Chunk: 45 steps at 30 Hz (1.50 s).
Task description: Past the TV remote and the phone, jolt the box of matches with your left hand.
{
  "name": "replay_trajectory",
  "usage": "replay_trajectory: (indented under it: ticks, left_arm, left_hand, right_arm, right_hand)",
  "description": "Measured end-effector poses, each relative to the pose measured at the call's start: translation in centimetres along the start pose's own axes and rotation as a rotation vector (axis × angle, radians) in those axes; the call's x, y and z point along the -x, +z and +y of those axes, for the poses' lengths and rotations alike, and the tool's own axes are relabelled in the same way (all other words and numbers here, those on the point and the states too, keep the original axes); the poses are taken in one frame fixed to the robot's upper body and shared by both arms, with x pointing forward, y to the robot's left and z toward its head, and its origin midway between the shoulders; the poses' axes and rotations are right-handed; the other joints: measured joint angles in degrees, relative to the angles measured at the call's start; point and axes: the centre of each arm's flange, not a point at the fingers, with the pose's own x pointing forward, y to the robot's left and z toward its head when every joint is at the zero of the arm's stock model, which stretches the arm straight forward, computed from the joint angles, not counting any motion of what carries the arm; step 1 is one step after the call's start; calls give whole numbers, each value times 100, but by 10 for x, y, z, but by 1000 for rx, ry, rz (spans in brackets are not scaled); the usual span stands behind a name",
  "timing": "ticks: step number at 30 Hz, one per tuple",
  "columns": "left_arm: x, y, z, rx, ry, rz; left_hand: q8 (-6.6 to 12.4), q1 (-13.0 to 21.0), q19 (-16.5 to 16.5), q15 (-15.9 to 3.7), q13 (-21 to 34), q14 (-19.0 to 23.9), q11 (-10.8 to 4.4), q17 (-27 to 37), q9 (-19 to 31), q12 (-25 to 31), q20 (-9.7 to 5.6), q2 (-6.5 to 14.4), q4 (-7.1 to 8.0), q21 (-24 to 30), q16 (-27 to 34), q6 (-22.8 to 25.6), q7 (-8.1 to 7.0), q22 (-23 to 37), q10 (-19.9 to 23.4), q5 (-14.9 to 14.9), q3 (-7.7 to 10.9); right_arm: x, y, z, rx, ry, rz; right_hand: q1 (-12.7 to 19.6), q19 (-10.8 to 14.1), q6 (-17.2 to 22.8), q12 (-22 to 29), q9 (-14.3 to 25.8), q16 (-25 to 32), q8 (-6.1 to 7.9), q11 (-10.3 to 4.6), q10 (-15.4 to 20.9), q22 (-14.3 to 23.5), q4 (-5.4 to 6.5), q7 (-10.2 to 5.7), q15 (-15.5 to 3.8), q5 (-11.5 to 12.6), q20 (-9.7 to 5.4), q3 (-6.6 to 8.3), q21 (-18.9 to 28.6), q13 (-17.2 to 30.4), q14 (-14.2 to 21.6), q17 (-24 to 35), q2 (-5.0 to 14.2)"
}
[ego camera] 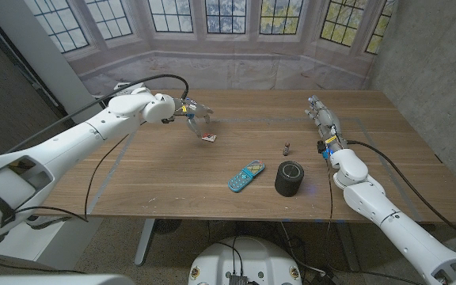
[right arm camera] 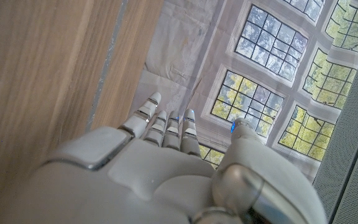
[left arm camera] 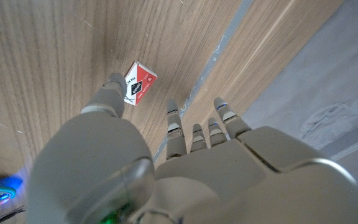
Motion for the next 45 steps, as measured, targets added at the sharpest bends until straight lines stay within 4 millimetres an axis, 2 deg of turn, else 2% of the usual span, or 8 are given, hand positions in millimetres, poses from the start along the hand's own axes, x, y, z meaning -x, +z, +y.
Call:
replay_trajectory:
  ticks: [13,17,19,23,29,40,45]
  left_arm:
    - [-2,4,-3,-34,25,-2]
    - [-3,6,-4,-44,36,-4]
    - [-3,7,-6,-46,38,-4]
    - [-4,8,-8,-51,43,-5]
    - [-6,9,-10,-55,54,-7]
    - [-11,10,-16,-59,74,-11]
    - [-13,12,-18,-57,83,-16]
  left_hand:
    - [0,98,92,-83,-13,144,-58,0,28,45,-30,6,0,0,0,214,-10,0,159,-22,0]
    - [12,105,123,-63,-13,164,-73,0,28,45,1,14,0,0,0,282,-4,0,174,-22,0]
    - [31,114,154,-61,-13,186,-52,0,28,45,-30,23,2,0,0,360,-12,-1,194,-22,-36]
    - [52,151,175,-99,-13,242,-114,0,28,45,-52,1,1,0,0,454,-16,-1,257,-22,-49]
    - [52,197,233,-175,-13,318,-226,0,28,45,-63,0,1,0,44,594,-40,-1,368,-22,-49]
    - [74,219,255,-218,-13,361,-285,0,27,45,-51,-22,-6,0,44,741,-23,-1,431,-22,-90]
    - [74,219,287,-233,-13,384,-256,0,27,90,-82,-22,-6,0,44,792,-25,-1,461,-22,-90]
  right_arm:
    - [0,0,-1,-5,-4,-3]
    - [1,-1,-2,-6,-8,-3]
    - [1,-1,-3,-7,-10,-3]
    - [2,-1,-4,-8,-14,-4]
    - [2,-1,-5,-10,-19,-6]
    - [3,-1,-7,-10,-26,-6]
    - [3,-2,-8,-10,-30,-5]
  right_hand:
    - [-44,0,0,0,0,0,0,1,-1,0,24,0,0,0,0,24,0,0,0,2,-2]
    - [-44,0,0,0,0,0,0,1,-1,0,34,0,1,0,0,34,0,0,0,-14,-2]
    - [-44,0,0,0,0,0,0,1,-1,0,48,0,1,0,0,48,0,0,0,-14,-2]
    - [-44,1,0,0,-13,0,0,-29,30,0,47,0,1,0,0,48,0,1,0,-14,-2]
    - [-89,1,115,0,-13,0,0,-83,84,0,149,-113,-31,23,0,184,0,1,33,-14,44]
    - [-128,1,114,0,-12,0,0,-101,102,0,180,-112,-31,23,0,215,0,1,33,2,6]
    - [-128,1,113,0,-12,0,0,-101,102,0,197,-112,-31,23,-1,198,0,1,33,2,6]
